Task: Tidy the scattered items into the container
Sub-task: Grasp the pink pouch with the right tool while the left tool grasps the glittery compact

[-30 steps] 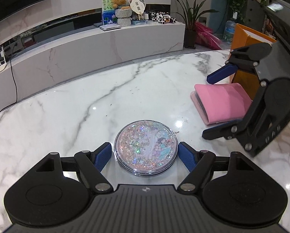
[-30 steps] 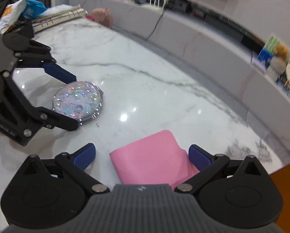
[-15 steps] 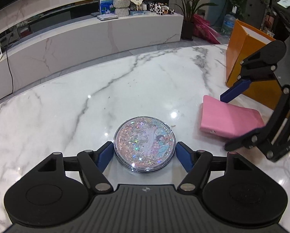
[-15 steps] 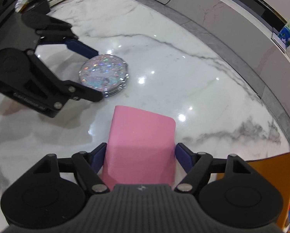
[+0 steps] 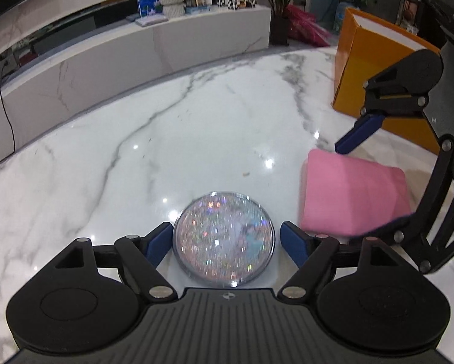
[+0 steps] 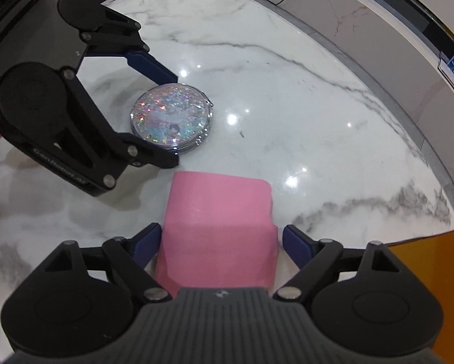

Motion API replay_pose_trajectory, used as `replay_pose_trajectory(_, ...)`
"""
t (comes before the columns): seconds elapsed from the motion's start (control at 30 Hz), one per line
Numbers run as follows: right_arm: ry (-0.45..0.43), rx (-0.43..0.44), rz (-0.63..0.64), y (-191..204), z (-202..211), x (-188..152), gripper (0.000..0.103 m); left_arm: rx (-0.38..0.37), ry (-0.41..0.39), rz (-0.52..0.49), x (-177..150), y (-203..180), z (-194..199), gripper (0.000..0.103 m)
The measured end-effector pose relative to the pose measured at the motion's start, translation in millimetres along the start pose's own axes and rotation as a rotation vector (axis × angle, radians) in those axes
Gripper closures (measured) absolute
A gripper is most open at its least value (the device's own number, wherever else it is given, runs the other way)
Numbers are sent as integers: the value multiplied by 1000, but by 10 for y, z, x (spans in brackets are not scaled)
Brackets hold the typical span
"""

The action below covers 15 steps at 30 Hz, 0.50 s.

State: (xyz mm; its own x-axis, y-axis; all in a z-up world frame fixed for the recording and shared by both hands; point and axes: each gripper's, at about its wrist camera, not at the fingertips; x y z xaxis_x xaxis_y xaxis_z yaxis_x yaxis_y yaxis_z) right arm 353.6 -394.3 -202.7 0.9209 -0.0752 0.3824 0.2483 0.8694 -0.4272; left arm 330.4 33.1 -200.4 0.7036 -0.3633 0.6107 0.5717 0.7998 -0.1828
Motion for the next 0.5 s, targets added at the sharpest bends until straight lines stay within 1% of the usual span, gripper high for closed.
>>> replay_pose_trajectory(0.13,14,13,-26,-54,-40,-20,12,-7,-16,-1,-17,13,-4,11)
replay_pose_trajectory(0.27,32,51,-60,-106,-67,-37,15,-4,1,11,-1,28,18,19)
replay_pose_trajectory(0.37,35,59,-62,-102,-39,-35,20,-8,9,9,1,34,25,19)
replay_pose_trajectory(0.5,39,60,-64,-106,-37,-26,21,-8,18,15,13,32,38,19)
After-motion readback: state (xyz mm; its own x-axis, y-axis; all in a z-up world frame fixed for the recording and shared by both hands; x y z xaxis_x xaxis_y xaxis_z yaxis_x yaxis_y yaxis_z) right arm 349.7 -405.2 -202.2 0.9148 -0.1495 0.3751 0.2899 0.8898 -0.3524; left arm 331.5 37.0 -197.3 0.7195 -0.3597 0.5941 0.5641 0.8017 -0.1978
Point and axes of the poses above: each gripper's, at about its wrist camera, not at the fingertips, and z roughly against the way its jaws point, y to its left, x to its top, and after that the axes turned 12 degrees about -x, right-handed
